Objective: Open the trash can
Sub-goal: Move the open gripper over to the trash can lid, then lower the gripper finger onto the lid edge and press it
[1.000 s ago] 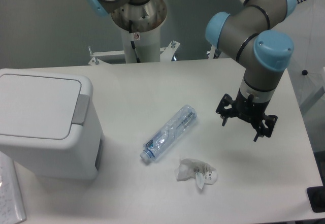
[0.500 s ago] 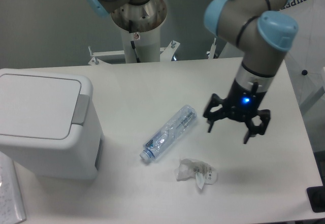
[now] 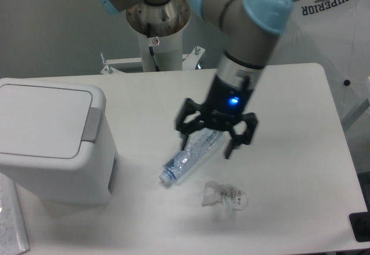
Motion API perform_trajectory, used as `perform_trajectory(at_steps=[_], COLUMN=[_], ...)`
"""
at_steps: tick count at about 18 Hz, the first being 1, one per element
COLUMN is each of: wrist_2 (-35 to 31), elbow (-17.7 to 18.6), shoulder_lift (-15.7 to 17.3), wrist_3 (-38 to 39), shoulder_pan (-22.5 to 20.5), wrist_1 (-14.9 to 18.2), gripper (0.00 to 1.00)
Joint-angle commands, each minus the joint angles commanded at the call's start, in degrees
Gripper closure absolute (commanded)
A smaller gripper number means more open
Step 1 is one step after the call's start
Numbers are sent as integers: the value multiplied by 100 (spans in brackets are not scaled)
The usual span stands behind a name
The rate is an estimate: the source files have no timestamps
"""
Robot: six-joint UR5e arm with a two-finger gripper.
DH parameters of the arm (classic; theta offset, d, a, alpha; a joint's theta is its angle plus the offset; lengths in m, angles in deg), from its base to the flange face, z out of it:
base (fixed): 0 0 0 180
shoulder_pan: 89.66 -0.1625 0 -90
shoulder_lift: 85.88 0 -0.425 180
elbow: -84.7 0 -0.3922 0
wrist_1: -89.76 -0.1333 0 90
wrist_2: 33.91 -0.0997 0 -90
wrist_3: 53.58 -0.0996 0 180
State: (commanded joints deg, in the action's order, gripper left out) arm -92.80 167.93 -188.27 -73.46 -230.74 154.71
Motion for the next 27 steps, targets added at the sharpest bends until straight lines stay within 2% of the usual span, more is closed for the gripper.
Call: perform_trajectory(at_steps=[3,5,9,12,27], wrist_2=[27,9,0,9,-17], elbow=[87,333,659,650,703], shoulder_lift=[123,210,343,308,255], wrist_3=[141,54,45,98,115], shoulder_pan=[291,527,616,617,625], wrist_1=[-9,-70,-114,-299,-299], gripper=[0,0,0,0,0])
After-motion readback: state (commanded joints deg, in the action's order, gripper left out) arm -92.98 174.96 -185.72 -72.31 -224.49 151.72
